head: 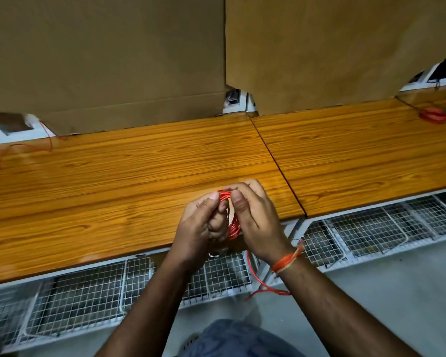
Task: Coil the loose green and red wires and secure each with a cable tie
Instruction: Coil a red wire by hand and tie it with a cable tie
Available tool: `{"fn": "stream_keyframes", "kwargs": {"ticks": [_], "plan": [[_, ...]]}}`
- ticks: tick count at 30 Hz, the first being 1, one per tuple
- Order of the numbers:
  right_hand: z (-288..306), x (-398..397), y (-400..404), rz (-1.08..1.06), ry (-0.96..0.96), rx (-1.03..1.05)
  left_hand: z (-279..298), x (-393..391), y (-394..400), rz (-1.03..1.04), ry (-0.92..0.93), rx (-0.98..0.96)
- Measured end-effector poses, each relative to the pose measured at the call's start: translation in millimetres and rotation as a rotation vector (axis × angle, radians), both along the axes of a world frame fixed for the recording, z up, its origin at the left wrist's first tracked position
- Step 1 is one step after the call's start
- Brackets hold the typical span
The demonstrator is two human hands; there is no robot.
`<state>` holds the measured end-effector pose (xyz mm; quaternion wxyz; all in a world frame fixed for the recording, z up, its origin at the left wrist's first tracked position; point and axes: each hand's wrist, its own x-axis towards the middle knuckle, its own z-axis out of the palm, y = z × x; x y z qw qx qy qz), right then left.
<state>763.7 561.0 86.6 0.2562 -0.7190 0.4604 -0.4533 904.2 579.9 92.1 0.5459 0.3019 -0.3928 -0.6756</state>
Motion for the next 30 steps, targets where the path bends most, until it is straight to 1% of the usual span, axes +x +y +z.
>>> {"fn": "stream_keyframes", "kwargs": {"ticks": [5,11,15,18,20,22,24,27,28,30], "plan": [[-1,13,-4,-0.024,-0.013,-0.097,5,13,-1,-0.103,0.086,0.044],[0,24,-7,-0.045,0.037,-0.202,8,35,-3,-0.355,0.322,0.171],[1,34,-4,0.002,0.020,-0.219,-1,48,-3,-0.442,0.438,0.221],[-5,40,-1,0.021,-0.030,-0.160,5,52,1,-0.372,0.406,0.297],[-7,43,1,0.048,-0.071,-0.065,11,50,4,-0.276,0.380,0.370],[-7,42,2,0.099,-0.090,0.084,13,51,3,-0.154,0.400,0.433],[-5,37,8,0.161,-0.047,0.271,10,57,0,-0.023,0.447,0.472],[-3,20,22,0.346,-0.033,0.543,1,77,-8,0.139,0.465,0.496],[-1,14,28,0.380,-0.064,0.596,-2,84,-10,0.180,0.469,0.499],[3,3,35,0.392,-0.195,0.663,-7,94,-15,0.258,0.477,0.504]]}}
